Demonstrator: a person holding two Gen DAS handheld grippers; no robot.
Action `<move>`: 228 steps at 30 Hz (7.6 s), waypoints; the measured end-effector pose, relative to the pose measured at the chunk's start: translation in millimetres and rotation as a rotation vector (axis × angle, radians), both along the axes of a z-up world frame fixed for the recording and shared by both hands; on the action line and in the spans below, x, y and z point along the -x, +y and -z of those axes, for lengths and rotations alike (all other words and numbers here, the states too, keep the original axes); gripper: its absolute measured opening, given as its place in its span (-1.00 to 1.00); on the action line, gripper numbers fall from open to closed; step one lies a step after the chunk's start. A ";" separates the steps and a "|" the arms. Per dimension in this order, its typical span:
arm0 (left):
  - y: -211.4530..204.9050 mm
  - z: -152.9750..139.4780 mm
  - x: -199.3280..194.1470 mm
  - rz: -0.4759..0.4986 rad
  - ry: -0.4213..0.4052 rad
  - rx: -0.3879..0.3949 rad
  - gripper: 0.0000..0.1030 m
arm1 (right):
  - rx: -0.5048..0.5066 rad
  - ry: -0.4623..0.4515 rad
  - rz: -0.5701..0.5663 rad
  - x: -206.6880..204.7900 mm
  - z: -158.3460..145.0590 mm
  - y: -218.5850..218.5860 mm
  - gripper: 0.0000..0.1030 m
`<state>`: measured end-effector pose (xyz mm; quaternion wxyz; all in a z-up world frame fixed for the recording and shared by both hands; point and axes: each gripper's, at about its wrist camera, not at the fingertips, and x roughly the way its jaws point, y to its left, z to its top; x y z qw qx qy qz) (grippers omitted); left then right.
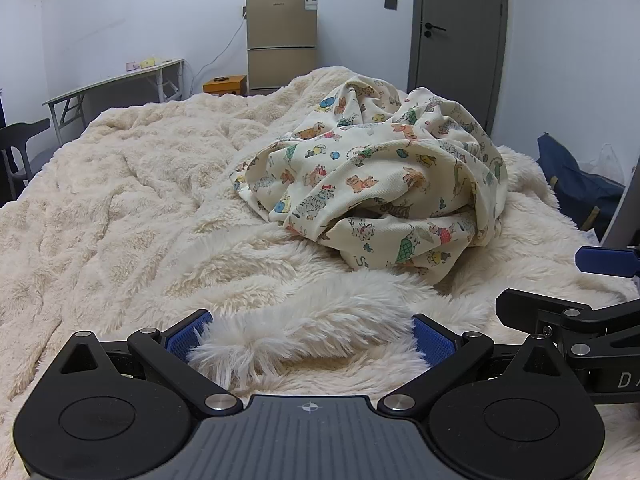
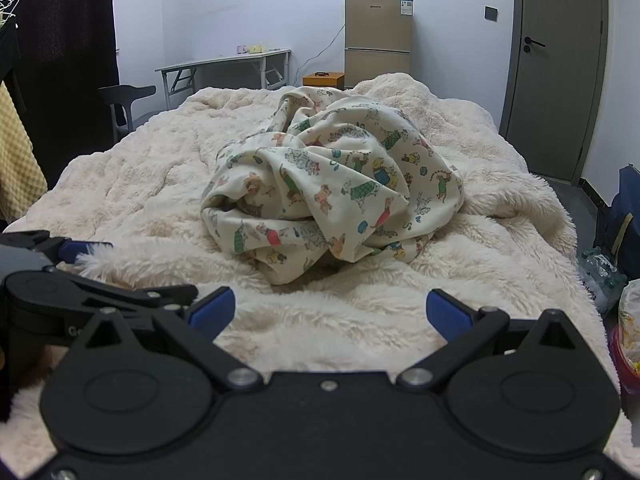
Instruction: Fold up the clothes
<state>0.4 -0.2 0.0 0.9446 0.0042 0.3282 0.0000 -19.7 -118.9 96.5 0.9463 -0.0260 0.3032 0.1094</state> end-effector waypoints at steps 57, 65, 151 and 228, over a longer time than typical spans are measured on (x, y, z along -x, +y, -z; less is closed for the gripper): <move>1.3 -1.3 -0.7 0.009 0.001 0.003 1.00 | -0.015 0.014 -0.012 -2.4 0.3 -0.5 1.00; 0.7 -0.8 -1.4 0.009 0.001 0.003 1.00 | -0.017 0.016 -0.012 -1.7 1.2 -0.2 1.00; 1.1 -0.1 -3.3 0.017 0.007 0.006 1.00 | -0.032 0.032 -0.025 -5.9 2.0 -1.4 1.00; 0.4 -0.6 -4.8 0.028 0.023 0.004 1.00 | -0.039 0.046 -0.038 -8.5 3.7 -2.7 1.00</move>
